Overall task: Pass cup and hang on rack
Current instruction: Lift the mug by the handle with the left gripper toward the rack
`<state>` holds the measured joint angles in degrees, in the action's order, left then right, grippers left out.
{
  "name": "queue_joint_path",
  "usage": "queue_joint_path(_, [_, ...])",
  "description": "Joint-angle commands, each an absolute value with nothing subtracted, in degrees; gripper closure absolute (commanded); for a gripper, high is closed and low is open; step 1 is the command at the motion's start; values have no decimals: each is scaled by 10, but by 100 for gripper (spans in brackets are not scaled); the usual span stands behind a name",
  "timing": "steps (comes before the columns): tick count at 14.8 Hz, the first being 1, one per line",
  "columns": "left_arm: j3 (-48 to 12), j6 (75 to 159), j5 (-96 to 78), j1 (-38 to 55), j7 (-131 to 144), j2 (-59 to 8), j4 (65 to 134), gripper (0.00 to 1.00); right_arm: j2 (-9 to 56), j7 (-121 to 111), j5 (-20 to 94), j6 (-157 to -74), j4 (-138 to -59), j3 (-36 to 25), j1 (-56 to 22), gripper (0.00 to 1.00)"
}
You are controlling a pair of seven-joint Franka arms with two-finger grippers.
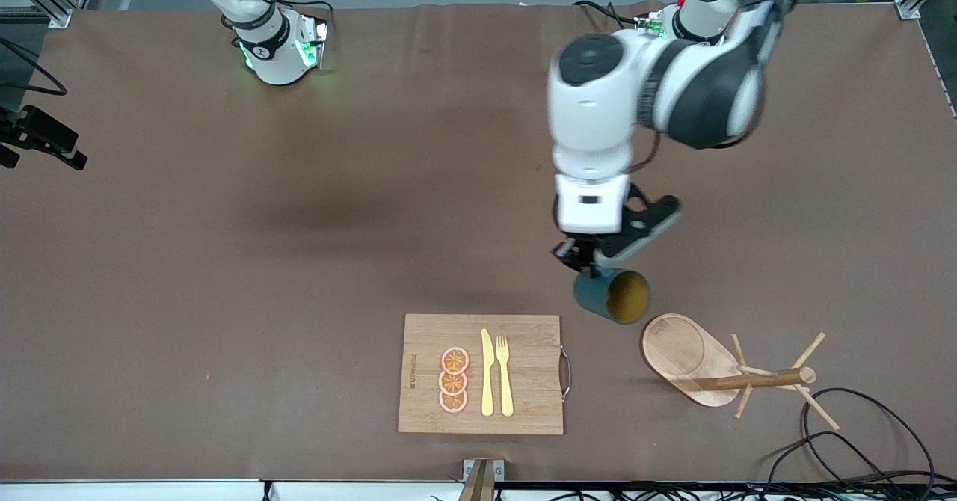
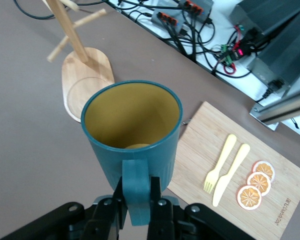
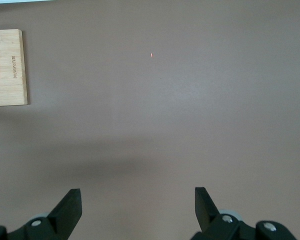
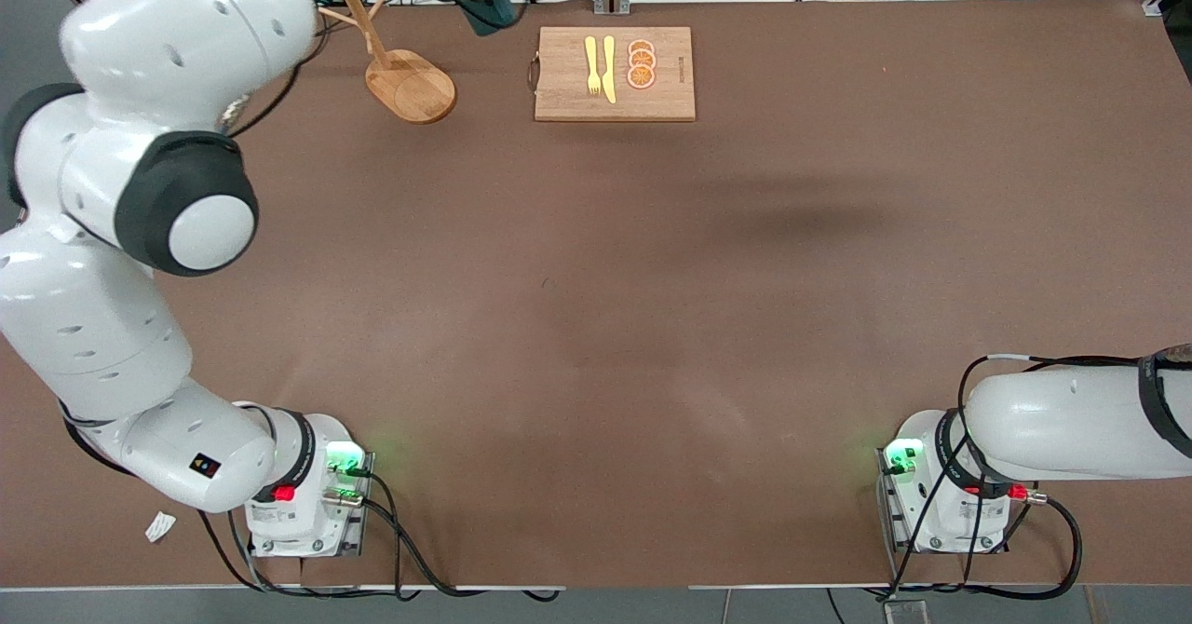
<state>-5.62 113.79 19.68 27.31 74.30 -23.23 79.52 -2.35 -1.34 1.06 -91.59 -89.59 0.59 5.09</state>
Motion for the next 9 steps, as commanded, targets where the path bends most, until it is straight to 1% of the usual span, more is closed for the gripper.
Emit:
queue_joint_path(1, [-63,1139,132,228,702,-220,809,100,-29,-18,5,-915,-901,12,56,0])
queue_joint_path(3, [-64,1139,77,195,702,-216,809,100,-29,-18,4,-915,-901,12,56,0])
queue_joint_path(9, [-63,1139,-54,142,710,-209,808,100,-29,-18,4,-915,-901,12,56,0])
